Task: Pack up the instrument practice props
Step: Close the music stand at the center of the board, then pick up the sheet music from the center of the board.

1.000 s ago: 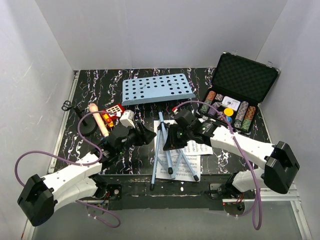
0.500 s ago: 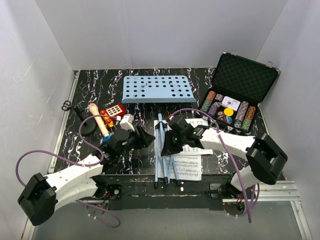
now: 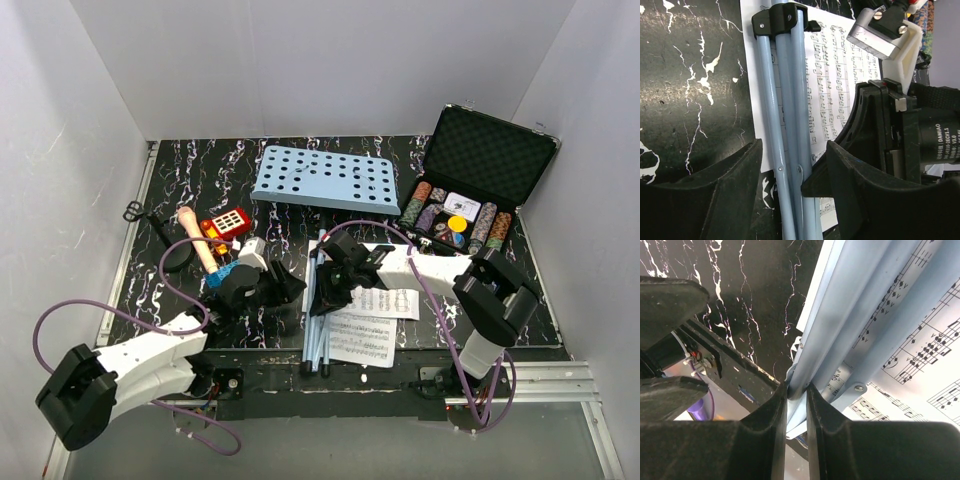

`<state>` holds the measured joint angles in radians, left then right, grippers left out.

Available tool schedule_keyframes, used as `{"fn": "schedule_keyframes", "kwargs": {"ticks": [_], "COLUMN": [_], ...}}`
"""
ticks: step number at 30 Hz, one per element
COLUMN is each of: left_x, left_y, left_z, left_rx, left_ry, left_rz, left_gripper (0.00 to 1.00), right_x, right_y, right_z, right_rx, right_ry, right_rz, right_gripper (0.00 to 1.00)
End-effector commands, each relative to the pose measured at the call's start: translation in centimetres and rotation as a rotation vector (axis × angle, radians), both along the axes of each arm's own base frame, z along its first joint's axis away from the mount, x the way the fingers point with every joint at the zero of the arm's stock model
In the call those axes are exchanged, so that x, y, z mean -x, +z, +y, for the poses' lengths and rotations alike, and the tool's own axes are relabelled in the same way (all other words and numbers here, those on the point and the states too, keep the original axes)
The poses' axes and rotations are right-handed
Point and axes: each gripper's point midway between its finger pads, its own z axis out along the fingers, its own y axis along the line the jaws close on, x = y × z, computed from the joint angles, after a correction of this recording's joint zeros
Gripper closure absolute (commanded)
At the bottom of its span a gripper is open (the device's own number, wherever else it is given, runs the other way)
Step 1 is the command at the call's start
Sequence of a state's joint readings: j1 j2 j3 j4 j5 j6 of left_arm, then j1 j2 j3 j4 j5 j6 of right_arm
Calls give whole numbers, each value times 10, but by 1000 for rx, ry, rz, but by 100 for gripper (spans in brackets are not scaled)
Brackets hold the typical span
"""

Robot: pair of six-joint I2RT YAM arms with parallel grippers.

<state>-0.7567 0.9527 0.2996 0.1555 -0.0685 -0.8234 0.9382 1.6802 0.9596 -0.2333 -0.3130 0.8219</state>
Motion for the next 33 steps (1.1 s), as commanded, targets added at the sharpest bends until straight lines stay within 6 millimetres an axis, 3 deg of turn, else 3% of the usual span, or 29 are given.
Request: {"fn": "schedule_keyframes", "kwargs": {"ticks": [1, 8, 15, 19, 25, 30, 33], "left_x": [1, 1, -4, -4, -8, -13, -14], "left_y": [9, 22, 46, 64, 87, 92, 92], "left_z": [7, 8, 18, 35, 67, 92, 99], "left_rx": [3, 8, -33, -87, -182, -242, -291], "left_ry": [19, 16, 41, 78, 193, 338, 366], "left_rz": [-33, -61, -123, -164, -181, -134, -105], "left_gripper": [46, 44, 37, 33, 20, 2, 2], "right_x": [2, -9, -28, -42, -56, -59, -56], "right_y": [-13, 30, 92, 127, 159, 157, 152], "right_z": [-17, -20, -36, -63, -135, -187, -202], "right_rx": [87, 59, 61, 85, 115, 123, 114], "right_ry": [-1, -19, -44, -83, -278, -447, -501], "right_rz": [-31, -136, -319, -481, -767, -910, -936], "right_gripper": [73, 51, 37, 36, 35, 30, 27]}}
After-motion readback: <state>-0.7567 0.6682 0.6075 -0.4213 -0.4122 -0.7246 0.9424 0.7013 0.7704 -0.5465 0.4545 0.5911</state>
